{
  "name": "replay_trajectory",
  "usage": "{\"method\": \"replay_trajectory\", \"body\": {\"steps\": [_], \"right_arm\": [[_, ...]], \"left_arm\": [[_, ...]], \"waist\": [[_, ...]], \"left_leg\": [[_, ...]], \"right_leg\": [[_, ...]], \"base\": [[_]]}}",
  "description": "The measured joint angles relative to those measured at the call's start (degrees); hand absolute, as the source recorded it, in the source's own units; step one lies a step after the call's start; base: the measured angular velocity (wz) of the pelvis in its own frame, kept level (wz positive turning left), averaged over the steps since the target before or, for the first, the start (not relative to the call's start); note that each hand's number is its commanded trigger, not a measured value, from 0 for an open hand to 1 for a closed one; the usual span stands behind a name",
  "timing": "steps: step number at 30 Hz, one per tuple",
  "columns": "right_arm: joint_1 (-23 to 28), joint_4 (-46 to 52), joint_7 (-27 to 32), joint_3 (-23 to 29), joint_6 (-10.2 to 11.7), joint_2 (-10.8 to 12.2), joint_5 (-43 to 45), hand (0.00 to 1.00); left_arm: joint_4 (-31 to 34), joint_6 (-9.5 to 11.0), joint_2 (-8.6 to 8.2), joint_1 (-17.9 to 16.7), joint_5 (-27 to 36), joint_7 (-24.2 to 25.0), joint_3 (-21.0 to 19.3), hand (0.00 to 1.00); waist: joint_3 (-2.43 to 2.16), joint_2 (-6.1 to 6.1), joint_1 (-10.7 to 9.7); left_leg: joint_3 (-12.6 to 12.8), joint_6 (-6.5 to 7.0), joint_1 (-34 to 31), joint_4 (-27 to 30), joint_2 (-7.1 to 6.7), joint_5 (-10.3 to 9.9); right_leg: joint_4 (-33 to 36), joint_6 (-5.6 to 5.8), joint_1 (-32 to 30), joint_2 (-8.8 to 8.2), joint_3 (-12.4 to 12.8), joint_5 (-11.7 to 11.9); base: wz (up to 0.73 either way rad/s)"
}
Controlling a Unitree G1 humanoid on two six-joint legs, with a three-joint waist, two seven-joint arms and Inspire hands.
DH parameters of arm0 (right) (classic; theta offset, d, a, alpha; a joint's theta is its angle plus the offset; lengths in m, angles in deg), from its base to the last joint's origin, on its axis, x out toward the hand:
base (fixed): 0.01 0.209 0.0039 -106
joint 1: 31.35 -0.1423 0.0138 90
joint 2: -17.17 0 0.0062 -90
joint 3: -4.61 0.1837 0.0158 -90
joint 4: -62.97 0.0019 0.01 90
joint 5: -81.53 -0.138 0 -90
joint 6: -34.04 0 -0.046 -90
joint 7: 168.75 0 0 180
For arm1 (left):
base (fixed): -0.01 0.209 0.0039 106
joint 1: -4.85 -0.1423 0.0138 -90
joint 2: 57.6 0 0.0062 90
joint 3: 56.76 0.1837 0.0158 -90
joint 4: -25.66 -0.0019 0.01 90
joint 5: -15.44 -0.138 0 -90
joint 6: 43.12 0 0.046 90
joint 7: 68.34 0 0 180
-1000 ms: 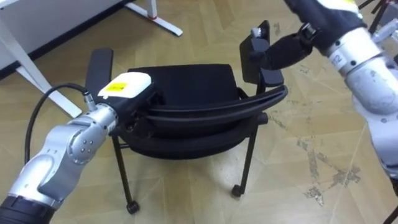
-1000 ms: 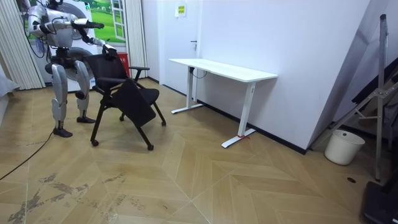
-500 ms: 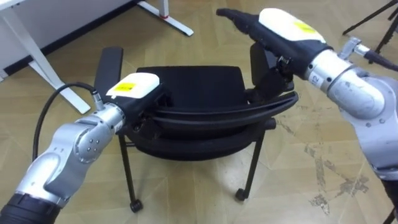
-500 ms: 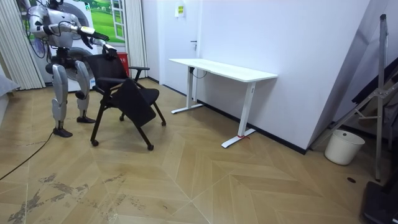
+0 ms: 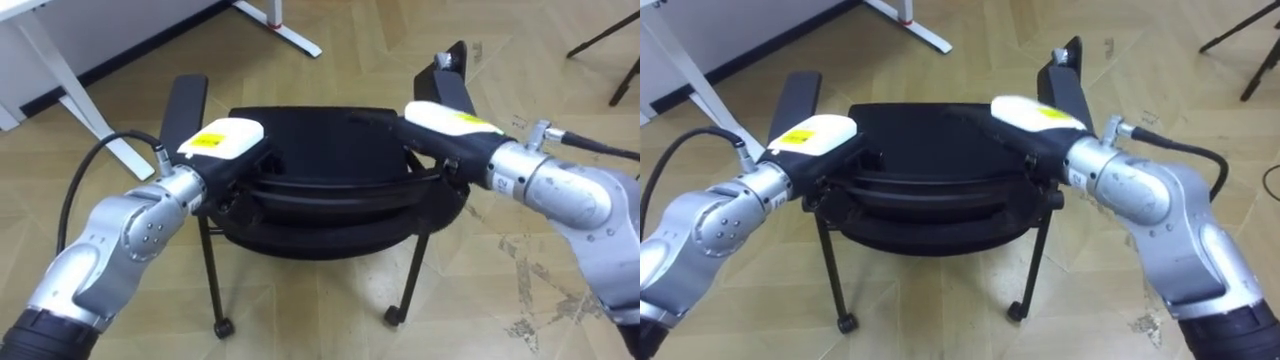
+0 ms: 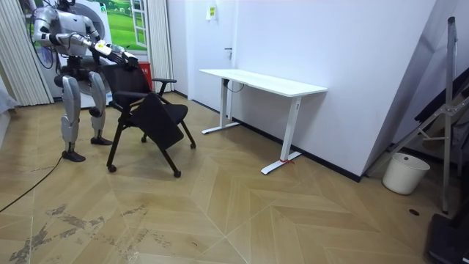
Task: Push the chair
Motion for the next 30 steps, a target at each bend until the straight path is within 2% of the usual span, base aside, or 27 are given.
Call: {"method": "replay_trajectory", "body": {"steps": [7,14,23,25,27,29,30], "right_arm": [[3.6,0.0,0.3,0.1,0.2,0.0,0.0,0.0],[5.5,-0.8,3.2,0.9,1.9,0.4,0.0,0.0],[7.1,-2.4,4.9,3.0,4.5,0.9,0.0,0.0],[8.7,-2.7,6.6,3.8,5.1,0.9,0.0,0.0],[9.3,-3.6,8.4,4.0,5.7,1.1,0.0,0.0],[9.4,-5.1,10.0,4.2,6.1,1.3,0.2,0.0],[9.5,-7.0,11.2,4.2,6.8,1.9,0.2,0.0]], "left_arm": [[0.0,0.1,-0.41,0.0,-0.5,-0.1,0.1,1.0],[-0.1,0.1,-0.55,-0.1,-0.5,-0.1,0.2,1.0],[-0.3,0.0,-1.16,-0.9,-0.5,0.0,0.3,1.0],[-0.2,-0.1,-1.5,-1.7,-0.6,-0.1,0.3,1.0],[-0.2,0.0,-1.61,-1.9,-0.5,-0.1,0.3,1.0],[-0.2,0.0,-1.97,-2.3,-0.7,-0.2,0.3,1.0],[-0.2,-0.1,-2.16,-3.0,-1.1,-0.2,0.3,1.0]], "waist": [[0.01,0.01,0.3],[0.06,0.22,0.0],[-0.07,1.91,-0.3],[-0.28,2.34,-0.5],[-0.44,2.7,-0.5],[-0.2,3.28,-0.7],[-0.27,3.72,-0.9]], "left_leg": [[-0.1,0.0,0.1,0.0,0.0,0.0],[-0.1,0.0,0.1,0.5,-0.02,0.0],[-0.6,0.0,0.7,0.9,-0.06,0.0],[-0.8,0.0,1.0,0.9,-0.05,0.0],[-1.7,0.0,1.2,0.9,-0.05,0.0],[-4.4,0.02,2.0,0.7,0.15,0.0],[-7.0,-0.02,2.8,0.6,0.82,0.0]], "right_leg": [[0.1,-0.02,0.0,0.0,0.0,0.0],[0.1,-0.5,0.5,0.05,0.3,0.0],[-0.1,-1.12,1.6,0.1,0.4,-0.3],[0.0,-1.12,2.0,0.12,0.3,-0.3],[0.4,-1.12,2.1,0.19,0.1,-0.3],[3.7,-1.58,0.7,0.44,-0.2,-0.6],[6.5,-3.03,-1.0,1.29,0.5,-2.3]], "base": [[0.0],[0.03],[0.02],[0.12],[0.02],[-0.03],[-0.14]]}}
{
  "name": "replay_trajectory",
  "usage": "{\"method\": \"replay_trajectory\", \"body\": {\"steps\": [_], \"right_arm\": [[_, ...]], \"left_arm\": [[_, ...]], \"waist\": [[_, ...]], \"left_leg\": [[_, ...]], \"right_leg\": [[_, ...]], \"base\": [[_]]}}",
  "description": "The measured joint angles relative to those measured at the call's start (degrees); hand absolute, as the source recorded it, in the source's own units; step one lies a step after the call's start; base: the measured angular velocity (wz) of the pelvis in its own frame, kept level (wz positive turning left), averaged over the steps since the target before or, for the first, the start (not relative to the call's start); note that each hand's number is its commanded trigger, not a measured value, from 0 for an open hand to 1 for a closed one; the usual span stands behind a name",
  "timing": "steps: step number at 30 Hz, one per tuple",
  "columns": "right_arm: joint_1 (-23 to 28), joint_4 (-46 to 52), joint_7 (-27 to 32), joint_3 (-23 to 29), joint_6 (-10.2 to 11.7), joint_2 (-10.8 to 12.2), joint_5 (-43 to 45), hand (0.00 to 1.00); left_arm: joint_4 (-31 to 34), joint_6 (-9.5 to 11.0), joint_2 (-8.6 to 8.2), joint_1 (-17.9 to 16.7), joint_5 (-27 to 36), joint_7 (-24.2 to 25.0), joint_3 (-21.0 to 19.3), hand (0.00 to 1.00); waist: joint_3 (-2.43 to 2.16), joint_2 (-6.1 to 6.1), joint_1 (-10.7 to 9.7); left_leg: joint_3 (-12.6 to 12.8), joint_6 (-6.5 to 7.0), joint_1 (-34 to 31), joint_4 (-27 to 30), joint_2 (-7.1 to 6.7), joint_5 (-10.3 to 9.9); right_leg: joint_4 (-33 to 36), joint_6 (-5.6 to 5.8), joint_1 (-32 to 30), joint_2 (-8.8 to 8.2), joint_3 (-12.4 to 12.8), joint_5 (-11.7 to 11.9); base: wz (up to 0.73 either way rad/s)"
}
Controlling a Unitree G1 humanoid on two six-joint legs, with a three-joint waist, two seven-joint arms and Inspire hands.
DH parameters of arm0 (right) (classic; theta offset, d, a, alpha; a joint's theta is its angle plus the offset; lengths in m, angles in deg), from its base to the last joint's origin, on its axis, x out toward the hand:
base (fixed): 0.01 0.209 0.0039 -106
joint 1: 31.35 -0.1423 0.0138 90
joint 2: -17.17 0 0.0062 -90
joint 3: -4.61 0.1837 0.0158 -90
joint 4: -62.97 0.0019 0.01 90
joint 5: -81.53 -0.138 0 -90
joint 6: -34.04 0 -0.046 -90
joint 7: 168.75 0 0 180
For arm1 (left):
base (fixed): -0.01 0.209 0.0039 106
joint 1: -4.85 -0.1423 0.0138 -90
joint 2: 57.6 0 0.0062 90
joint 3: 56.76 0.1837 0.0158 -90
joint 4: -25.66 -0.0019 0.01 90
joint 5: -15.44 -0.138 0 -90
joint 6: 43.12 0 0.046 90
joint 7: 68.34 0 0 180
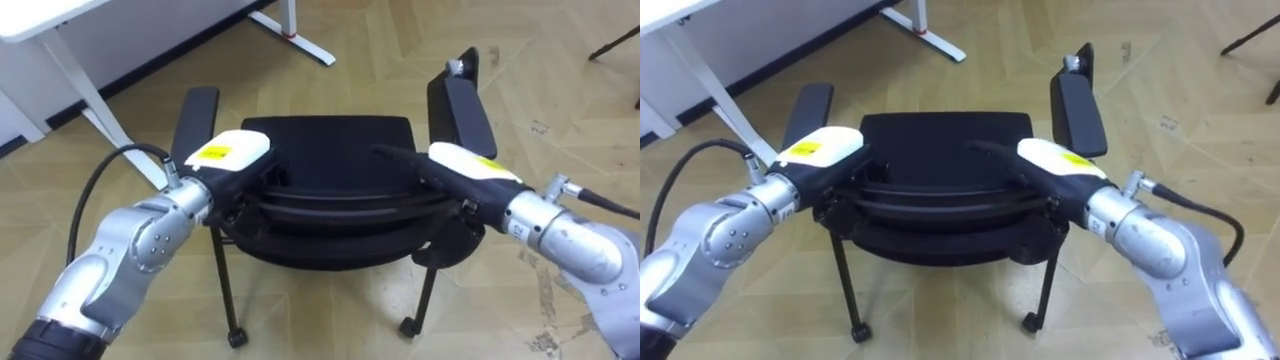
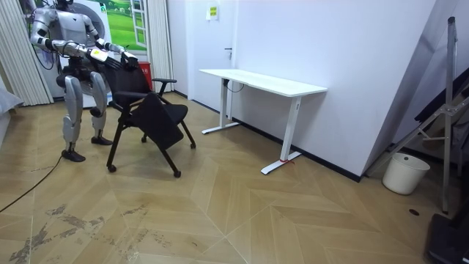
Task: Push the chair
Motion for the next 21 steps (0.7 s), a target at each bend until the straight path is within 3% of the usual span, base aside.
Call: {"method": "replay_trajectory", "body": {"steps": [1,2,3,6,11,21], "right_arm": [[0.1,-1.3,1.0,0.1,0.3,1.2,0.0,0.0],[0.0,-1.6,1.5,0.1,0.6,1.5,0.1,0.0],[-0.1,-2.2,2.2,0.4,0.8,1.5,0.0,0.0],[-0.2,-3.9,4.1,0.9,1.2,2.2,1.0,0.0],[-0.4,-6.1,6.6,0.9,2.8,2.2,3.1,0.0],[-1.4,-8.2,9.1,0.4,3.0,2.3,6.8,0.0]], "left_arm": [[0.5,0.0,0.94,-0.5,0.0,0.0,-0.1,1.0],[0.8,0.0,1.56,-0.5,0.0,0.1,-0.2,1.0],[0.9,-0.7,0.96,-1.0,-0.5,0.1,-0.2,1.0],[0.9,-0.9,0.51,-1.1,-0.5,0.3,-0.2,1.0],[1.1,-0.8,0.26,-1.0,-0.5,0.3,0.2,1.0],[1.5,-1.3,0.13,-1.0,-1.0,0.3,0.2,1.0]], "waist": [[-0.16,-0.27,0.2],[-0.56,-1.09,0.2],[-0.73,0.19,-0.1],[-0.72,0.51,-0.4],[-0.66,0.28,-0.4],[-0.48,-0.27,-0.4]], "left_leg": [[-2.3,-0.25,-0.1,0.3,0.49,-0.2],[-2.5,-0.8,-0.3,0.6,0.23,-0.5],[-1.9,-2.19,-0.3,0.6,0.74,-1.5],[1.2,-2.32,0.4,-0.7,1.57,-1.5],[2.0,-2.33,1.4,-1.9,1.4,-1.5],[2.5,-2.32,1.6,-2.9,1.39,-1.5]], "right_leg": [[-4.8,-1.48,-1.0,2.89,3.0,1.0],[-7.3,-2.04,-1.2,3.9,2.6,2.6],[-6.8,-2.67,-0.5,3.78,-0.6,3.3],[-6.7,-2.63,-0.3,4.47,-1.0,3.3],[-6.7,-2.62,-0.2,4.58,-0.4,3.3],[-7.4,-2.4,0.0,4.57,-0.5,3.1]], "base": [[-0.13],[0.04],[0.28],[0.18],[-0.06],[0.0]]}}
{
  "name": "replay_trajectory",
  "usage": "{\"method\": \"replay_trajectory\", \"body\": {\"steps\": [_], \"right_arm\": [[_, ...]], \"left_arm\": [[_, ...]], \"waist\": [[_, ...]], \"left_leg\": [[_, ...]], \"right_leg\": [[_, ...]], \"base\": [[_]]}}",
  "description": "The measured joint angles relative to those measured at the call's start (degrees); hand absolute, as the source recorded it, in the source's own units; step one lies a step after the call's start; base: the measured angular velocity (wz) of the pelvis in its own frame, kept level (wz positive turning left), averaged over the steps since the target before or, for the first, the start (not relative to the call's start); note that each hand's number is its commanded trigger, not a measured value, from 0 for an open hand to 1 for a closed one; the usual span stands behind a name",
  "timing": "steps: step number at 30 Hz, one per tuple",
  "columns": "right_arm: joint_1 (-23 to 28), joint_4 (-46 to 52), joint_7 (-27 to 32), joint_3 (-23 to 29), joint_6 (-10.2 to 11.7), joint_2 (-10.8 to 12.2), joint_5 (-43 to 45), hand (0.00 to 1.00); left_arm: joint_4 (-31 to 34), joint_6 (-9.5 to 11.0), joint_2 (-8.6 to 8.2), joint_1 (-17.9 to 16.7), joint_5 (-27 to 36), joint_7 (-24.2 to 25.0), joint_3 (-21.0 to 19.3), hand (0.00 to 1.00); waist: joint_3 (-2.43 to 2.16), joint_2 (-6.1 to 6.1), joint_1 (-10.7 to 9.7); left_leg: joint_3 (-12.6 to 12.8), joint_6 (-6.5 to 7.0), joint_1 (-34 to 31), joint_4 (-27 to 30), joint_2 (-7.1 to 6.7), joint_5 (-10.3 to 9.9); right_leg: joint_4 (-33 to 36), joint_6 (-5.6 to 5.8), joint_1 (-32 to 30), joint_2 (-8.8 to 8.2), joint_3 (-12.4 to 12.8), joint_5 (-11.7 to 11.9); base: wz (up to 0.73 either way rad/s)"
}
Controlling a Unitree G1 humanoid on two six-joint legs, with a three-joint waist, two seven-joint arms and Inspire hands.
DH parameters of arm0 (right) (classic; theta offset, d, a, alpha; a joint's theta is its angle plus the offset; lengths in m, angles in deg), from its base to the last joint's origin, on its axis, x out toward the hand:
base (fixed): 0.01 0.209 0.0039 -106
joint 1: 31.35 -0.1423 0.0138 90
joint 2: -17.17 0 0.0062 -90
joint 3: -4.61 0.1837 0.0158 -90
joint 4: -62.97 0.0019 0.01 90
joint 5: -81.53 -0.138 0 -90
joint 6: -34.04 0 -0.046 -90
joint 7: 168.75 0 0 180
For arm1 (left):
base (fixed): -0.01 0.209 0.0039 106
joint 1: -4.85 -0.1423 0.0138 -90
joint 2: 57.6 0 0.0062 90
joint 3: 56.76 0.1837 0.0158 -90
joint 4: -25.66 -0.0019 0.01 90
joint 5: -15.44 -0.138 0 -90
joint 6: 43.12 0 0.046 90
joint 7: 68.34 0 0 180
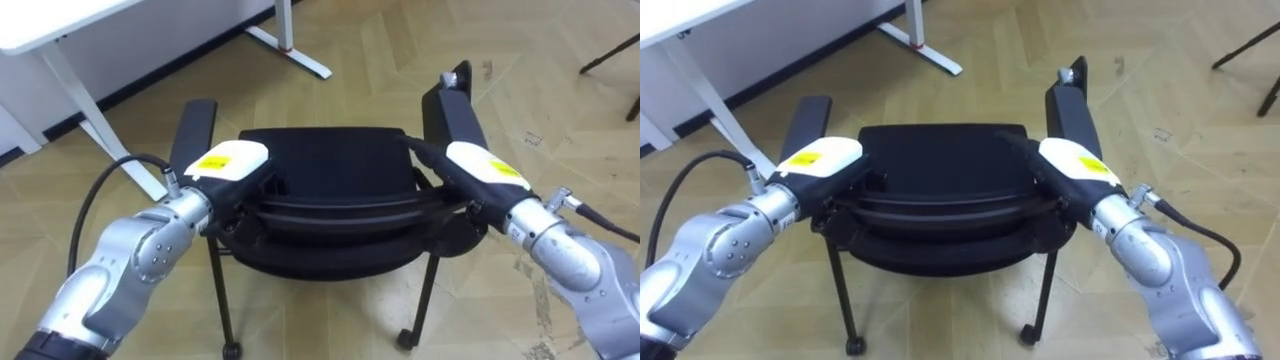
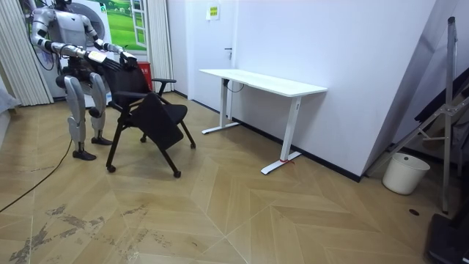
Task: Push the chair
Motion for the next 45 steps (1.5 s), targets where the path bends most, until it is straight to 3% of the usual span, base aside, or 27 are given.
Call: {"method": "replay_trajectory", "body": {"steps": [6,14,17,21,30,33,34,35,36,37,38,45], "right_arm": [[-0.4,-1.1,1.1,0.0,0.0,0.0,1.6,0.0],[-0.7,-1.0,2.7,-1.1,0.3,-0.1,10.2,0.0],[-1.7,-1.9,4.4,-2.8,0.3,-0.2,14.8,0.0],[-2.9,-2.1,6.3,-4.5,0.0,-0.5,21.9,0.0],[-4.1,-1.4,6.5,-7.1,-2.1,-3.9,24.7,0.0],[-4.1,-1.0,6.5,-7.3,-3.3,-4.0,24.6,0.0],[-4.1,-0.9,6.5,-7.5,-3.6,-4.1,24.6,0.05],[-4.1,-0.9,6.5,-7.5,-3.6,-4.1,24.6,0.44],[-4.1,-0.7,6.6,-7.9,-4.1,-4.3,24.6,0.44],[-4.0,-0.2,6.5,-8.6,-4.8,-4.7,24.6,0.85],[-4.0,-0.1,6.5,-8.7,-4.9,-4.8,24.5,1.0],[-3.8,0.6,4.1,-9.1,-6.4,-5.2,24.3,1.0]], "left_arm": [[0.3,0.1,0.06,0.5,-0.1,0.5,0.0,1.0],[0.3,0.3,0.25,0.8,0.0,0.9,0.0,1.0],[0.0,0.3,0.5,1.0,0.0,0.9,0.0,1.0],[-0.4,0.3,1.18,2.3,0.2,1.0,0.4,1.0],[-1.4,0.9,2.25,5.1,2.6,1.0,2.7,1.0],[-1.4,1.7,2.25,5.1,2.7,0.9,2.7,1.0],[-1.4,1.8,2.25,5.1,2.7,0.9,2.7,1.0],[-1.4,1.9,2.25,5.1,2.7,0.9,2.7,1.0],[-1.4,1.9,2.25,5.1,2.7,0.9,2.7,1.0],[-1.4,1.9,2.26,5.2,2.7,0.9,2.7,1.0],[-1.4,1.9,2.25,5.2,2.7,0.9,2.8,1.0],[-1.4,1.4,2.24,5.7,2.6,1.2,3.7,1.0]], "waist": [[0.04,-1.01,0.4],[0.1,-1.11,0.4],[0.24,-1.25,0.1],[0.94,-1.28,-0.1],[1.0,-1.22,0.6],[0.98,-1.25,1.0],[0.96,-1.3,1.0],[0.94,-1.32,1.1],[0.92,-1.35,1.1],[0.9,-1.38,1.1],[0.87,-1.43,1.2],[0.38,-2.37,1.6]], "left_leg": [[0.1,0.0,-0.1,0.0,-0.01,0.0],[0.0,0.0,-0.2,0.1,-0.01,0.0],[-0.1,0.0,-0.3,0.4,-0.02,0.0],[-0.2,0.0,-1.0,0.7,-0.11,0.0],[-0.3,0.01,-2.3,1.4,-0.32,0.0],[-0.3,0.01,-2.4,1.4,-0.32,0.0],[-0.3,0.01,-2.4,1.4,-0.32,0.0],[-0.3,0.01,-2.4,1.4,-0.32,0.0],[-0.3,0.01,-2.4,1.4,-0.32,0.0],[-0.3,0.01,-2.4,1.4,-0.33,0.0],[-0.3,0.01,-2.4,1.3,-0.33,0.0],[-0.3,0.01,-2.4,1.3,-0.32,0.0]], "right_leg": [[0.0,0.02,-0.1,0.01,0.2,0.0],[0.0,0.01,-0.1,0.0,0.0,0.0],[0.1,0.01,-0.1,-0.04,-0.1,0.0],[0.0,0.04,-0.2,-0.11,-0.4,0.0],[0.1,0.18,-1.3,-0.25,-0.7,-0.1],[0.1,0.19,-1.3,-0.29,-0.8,-0.1],[0.1,0.19,-1.2,-0.32,-1.0,-0.1],[0.1,0.19,-1.2,-0.34,-1.0,-0.1],[0.1,0.19,-1.2,-0.39,-1.2,-0.1],[0.1,0.19,-1.2,-0.4,-1.3,-0.1],[0.1,0.19,-1.2,-0.4,-1.2,-0.1],[0.1,0.19,-1.3,-0.4,-1.2,-0.1]], "base": [[0.0],[0.0],[0.0],[0.02],[0.03],[0.01],[0.04],[0.04],[0.0],[0.0],[0.0],[0.0]]}}
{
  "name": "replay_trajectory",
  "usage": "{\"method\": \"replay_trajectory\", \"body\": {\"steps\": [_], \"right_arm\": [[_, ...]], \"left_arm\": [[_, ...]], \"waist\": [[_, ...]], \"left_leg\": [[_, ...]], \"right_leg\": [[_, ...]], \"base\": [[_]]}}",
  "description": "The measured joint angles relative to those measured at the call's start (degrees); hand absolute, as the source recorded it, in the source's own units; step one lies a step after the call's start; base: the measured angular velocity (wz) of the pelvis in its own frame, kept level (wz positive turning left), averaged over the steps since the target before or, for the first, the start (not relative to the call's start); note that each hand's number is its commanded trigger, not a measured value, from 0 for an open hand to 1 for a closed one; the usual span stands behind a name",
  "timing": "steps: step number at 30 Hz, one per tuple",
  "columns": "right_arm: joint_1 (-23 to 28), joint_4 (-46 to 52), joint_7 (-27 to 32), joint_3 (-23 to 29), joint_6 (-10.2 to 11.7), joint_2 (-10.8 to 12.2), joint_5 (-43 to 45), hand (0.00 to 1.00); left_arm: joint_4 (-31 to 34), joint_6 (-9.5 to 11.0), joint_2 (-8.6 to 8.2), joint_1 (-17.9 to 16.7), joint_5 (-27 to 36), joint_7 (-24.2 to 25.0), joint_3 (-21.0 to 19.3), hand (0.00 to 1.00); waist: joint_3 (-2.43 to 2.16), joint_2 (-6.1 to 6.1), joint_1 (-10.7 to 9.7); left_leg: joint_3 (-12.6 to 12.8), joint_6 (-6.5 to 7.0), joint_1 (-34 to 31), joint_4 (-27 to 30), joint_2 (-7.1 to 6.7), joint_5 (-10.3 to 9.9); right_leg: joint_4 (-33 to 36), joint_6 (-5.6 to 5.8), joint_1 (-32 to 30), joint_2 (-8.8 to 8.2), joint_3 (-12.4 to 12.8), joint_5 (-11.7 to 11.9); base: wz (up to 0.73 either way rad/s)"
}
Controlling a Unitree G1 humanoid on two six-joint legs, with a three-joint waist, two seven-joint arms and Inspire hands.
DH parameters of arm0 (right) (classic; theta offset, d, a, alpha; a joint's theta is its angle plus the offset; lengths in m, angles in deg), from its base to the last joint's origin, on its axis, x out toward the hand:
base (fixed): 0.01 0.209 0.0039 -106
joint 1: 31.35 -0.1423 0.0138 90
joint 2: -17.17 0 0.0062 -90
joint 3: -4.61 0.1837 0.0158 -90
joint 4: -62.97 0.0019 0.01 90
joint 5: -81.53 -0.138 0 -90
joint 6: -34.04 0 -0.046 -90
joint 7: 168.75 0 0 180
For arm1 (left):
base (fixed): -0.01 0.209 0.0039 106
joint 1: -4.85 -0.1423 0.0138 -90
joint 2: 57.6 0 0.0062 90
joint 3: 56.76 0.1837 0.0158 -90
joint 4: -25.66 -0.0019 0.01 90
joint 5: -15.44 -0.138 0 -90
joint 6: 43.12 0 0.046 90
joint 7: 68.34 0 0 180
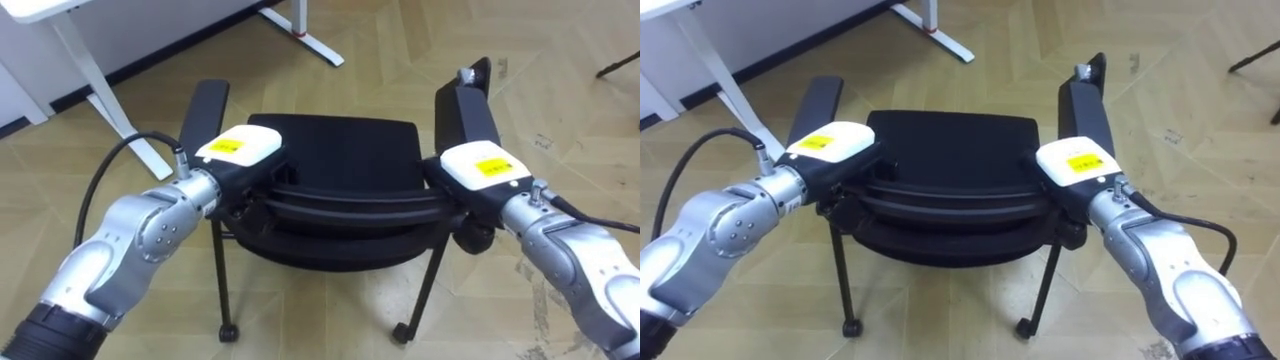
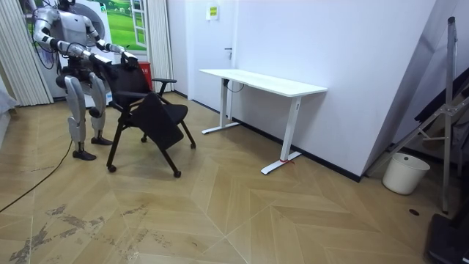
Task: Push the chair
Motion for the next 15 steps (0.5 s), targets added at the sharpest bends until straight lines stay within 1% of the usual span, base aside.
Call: {"method": "replay_trajectory", "body": {"steps": [3,4,6,8,12,15], "right_arm": [[-0.4,0.3,0.2,-0.5,-1.0,-0.1,0.6,1.0],[-0.1,0.3,0.8,-1.1,-0.6,-0.6,1.5,1.0],[0.2,0.9,2.3,-1.7,-0.2,-0.8,3.1,1.0],[0.3,1.4,2.4,-2.1,-0.4,-0.8,3.3,1.0],[0.3,1.4,2.8,-2.2,0.9,-0.9,3.8,1.0],[0.3,1.5,3.0,-2.2,0.9,-0.8,3.8,1.0]], "left_arm": [[0.0,0.1,-0.11,0.5,0.0,0.1,0.7,1.0],[0.0,0.2,-0.05,0.6,0.0,0.1,0.7,1.0],[0.0,-0.1,0.34,0.8,0.0,0.1,0.7,1.0],[0.0,-0.1,0.78,0.9,0.0,0.0,0.7,1.0],[0.0,0.1,1.64,0.9,0.0,-0.2,0.7,1.0],[0.0,0.1,1.78,0.9,0.0,-0.3,0.7,1.0]], "waist": [[0.01,-0.04,0.5],[0.0,-0.1,0.5],[0.04,-0.02,0.5],[0.05,0.01,0.4],[0.05,0.01,0.3],[0.09,0.07,0.2]], "left_leg": [[0.0,0.0,0.0,-0.1,-0.01,0.0],[0.0,0.0,0.0,-0.1,0.0,0.0],[0.0,0.0,0.0,0.0,-0.01,0.0],[0.0,0.0,0.0,-0.1,-0.01,0.0],[0.2,0.0,0.1,-0.1,-0.01,0.0],[0.2,0.0,0.1,-0.1,-0.01,0.0]], "right_leg": [[0.0,0.0,0.0,-0.05,-0.1,0.0],[0.0,0.01,0.1,-0.03,-0.2,0.0],[0.0,0.01,0.1,-0.04,-0.2,0.0],[0.0,0.01,0.1,-0.05,-0.2,0.0],[0.0,0.01,0.2,-0.07,-0.2,0.0],[-0.1,0.01,0.2,-0.08,-0.2,0.0]], "base": [[0.03],[0.04],[0.0],[0.0],[0.0],[0.0]]}}
